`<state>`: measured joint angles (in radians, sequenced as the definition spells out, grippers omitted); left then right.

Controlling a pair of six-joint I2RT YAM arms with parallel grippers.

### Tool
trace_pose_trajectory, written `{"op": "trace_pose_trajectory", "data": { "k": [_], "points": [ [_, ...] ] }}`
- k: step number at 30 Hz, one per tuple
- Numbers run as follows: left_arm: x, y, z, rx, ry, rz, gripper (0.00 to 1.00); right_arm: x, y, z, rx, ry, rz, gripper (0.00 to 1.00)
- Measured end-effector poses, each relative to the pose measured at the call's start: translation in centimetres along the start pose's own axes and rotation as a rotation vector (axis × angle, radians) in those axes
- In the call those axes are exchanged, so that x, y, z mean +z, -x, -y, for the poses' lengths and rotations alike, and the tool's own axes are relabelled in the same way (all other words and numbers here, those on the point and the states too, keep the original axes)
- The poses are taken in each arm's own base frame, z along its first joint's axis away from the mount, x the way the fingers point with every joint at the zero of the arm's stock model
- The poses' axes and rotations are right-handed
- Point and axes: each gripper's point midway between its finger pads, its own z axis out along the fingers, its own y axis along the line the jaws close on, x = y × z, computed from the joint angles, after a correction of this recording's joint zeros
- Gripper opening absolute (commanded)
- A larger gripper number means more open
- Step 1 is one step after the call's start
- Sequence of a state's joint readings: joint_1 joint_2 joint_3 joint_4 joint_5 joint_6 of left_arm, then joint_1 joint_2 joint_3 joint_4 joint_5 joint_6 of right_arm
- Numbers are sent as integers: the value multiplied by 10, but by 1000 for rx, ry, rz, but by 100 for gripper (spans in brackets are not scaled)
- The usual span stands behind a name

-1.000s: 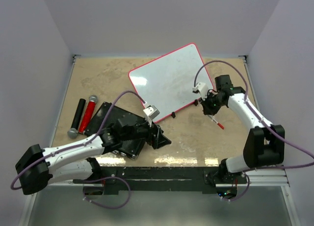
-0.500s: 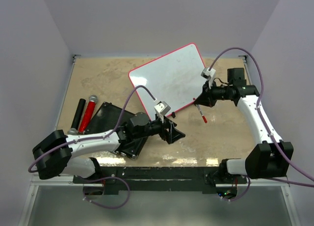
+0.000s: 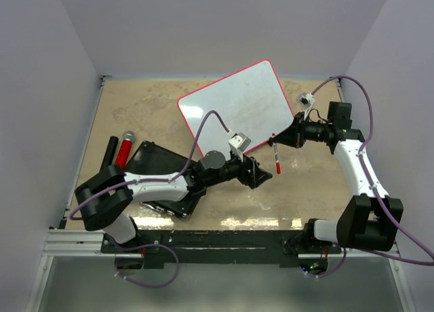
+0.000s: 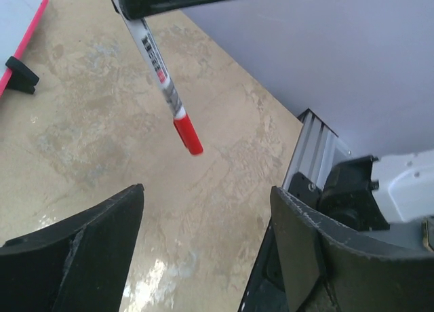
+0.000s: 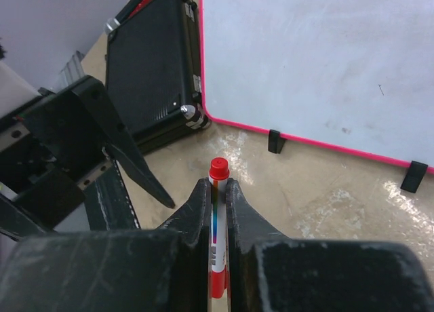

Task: Write a sentence on the whiteboard
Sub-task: Pass from the right arm to the left

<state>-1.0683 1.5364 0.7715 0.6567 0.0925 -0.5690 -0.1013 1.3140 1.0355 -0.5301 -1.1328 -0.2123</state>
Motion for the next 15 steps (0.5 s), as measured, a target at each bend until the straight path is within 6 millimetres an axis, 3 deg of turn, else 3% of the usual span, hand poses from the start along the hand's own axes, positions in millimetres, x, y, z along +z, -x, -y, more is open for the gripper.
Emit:
{"op": "trace_pose_trajectory", "data": {
  "k": [8, 11, 15],
  "points": [
    [49, 7, -15, -42, 91, 28, 61, -5, 18, -15, -2, 1, 70, 0],
    [58, 5, -17, -44, 120, 24, 58, -5, 21, -15, 11, 0, 79, 0],
    [62, -1, -20, -46, 143, 15, 47, -5, 21, -14, 37, -1, 83, 0]
  ]
}}
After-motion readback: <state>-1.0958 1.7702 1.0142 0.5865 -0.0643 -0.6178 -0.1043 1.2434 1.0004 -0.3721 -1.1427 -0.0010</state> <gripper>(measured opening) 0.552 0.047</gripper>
